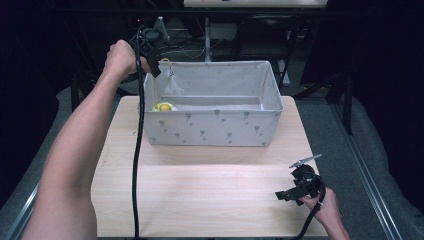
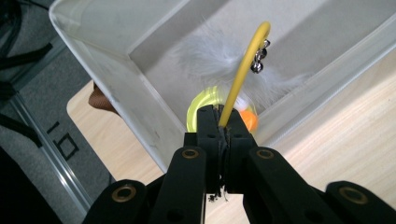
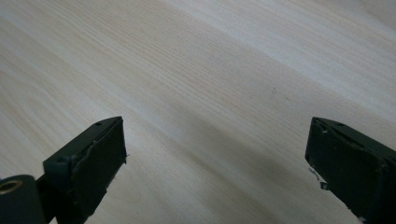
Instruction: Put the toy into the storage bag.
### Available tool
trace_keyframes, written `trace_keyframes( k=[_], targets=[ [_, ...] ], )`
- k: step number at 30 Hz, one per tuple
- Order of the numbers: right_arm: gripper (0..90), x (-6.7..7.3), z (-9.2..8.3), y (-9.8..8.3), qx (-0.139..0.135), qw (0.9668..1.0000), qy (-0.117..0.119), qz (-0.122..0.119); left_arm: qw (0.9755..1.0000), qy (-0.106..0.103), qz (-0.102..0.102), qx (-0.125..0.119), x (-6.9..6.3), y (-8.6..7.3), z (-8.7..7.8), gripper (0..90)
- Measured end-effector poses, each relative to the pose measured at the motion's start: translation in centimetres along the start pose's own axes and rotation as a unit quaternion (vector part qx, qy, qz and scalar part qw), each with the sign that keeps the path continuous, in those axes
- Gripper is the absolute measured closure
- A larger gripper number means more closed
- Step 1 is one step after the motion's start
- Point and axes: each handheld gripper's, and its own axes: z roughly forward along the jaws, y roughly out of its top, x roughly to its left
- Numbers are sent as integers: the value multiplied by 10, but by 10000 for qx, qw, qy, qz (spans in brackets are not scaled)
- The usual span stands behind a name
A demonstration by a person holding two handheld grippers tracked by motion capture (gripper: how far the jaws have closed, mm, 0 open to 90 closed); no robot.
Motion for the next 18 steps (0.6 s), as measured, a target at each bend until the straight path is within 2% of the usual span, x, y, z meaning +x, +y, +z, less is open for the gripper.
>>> trace_keyframes(
  k=[5,10,18],
  targets=[
    [47,0,0,0,3,10000,-24,-20,10000,-34,21,83,-1,-5,7,887],
    [47,0,0,0,13,10000,-18,-24,9999,-102,-53,59,2,-10,9,887],
    [47,0,1,0,23,10000,-23,-55,9998,-115,6,177,0,-17,20,887]
  ],
)
